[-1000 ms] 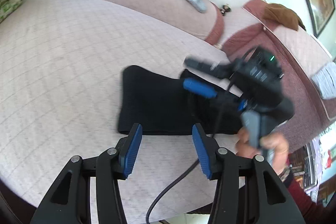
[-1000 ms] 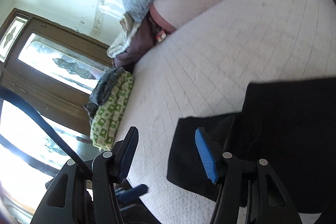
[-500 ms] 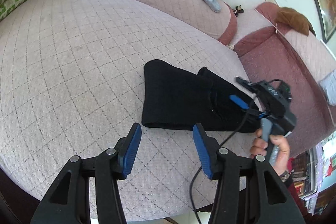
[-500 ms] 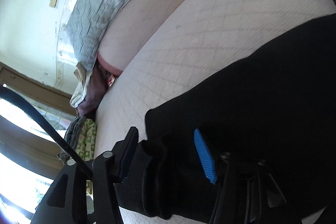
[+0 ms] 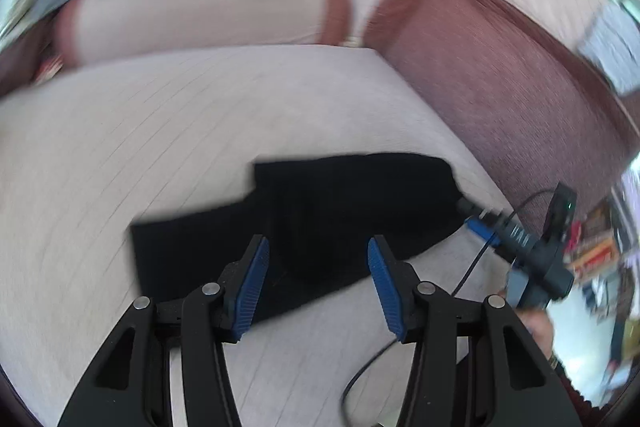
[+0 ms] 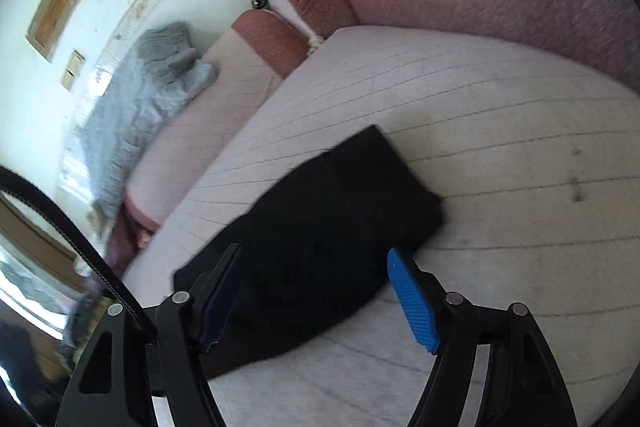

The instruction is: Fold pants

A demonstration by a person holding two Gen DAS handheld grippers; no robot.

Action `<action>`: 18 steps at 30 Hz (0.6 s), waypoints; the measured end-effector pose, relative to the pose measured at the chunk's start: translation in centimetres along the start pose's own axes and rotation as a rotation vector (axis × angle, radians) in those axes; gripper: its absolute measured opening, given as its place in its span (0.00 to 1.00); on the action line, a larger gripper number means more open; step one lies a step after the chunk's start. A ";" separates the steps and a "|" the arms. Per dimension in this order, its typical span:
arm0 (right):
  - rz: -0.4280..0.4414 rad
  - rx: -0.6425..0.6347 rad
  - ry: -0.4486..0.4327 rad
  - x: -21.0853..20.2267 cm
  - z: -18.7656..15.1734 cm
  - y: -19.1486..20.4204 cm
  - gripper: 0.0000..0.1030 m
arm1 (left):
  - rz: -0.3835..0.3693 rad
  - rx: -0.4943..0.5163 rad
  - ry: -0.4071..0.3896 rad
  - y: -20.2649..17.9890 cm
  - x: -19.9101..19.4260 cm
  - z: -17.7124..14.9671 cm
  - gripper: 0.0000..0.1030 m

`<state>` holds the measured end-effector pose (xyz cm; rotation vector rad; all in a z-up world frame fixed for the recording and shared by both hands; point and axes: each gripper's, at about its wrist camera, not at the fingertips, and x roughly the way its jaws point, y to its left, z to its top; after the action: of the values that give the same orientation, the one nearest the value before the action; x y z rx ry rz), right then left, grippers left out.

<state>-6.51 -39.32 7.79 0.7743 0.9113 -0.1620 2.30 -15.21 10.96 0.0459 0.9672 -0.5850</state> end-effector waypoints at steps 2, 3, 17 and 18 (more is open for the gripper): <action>0.007 0.007 -0.027 -0.8 -0.3 -0.7 0.76 | -0.032 0.062 0.021 -2.2 2.1 2.4 0.55; 0.011 0.017 -0.032 -1.0 -0.4 -1.2 0.76 | -0.050 0.096 0.039 -3.4 3.4 3.5 0.55; 0.049 -0.087 0.015 1.8 -1.7 -0.2 0.86 | -0.183 0.353 0.412 -15.9 25.9 11.4 0.55; 0.038 -0.109 0.016 2.0 -1.9 0.2 0.88 | -0.186 0.371 0.434 -16.4 26.8 11.2 0.55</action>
<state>-6.35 -37.55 5.68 0.6920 0.9120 -0.0722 14.27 -44.34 0.01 0.4317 1.2787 -0.9457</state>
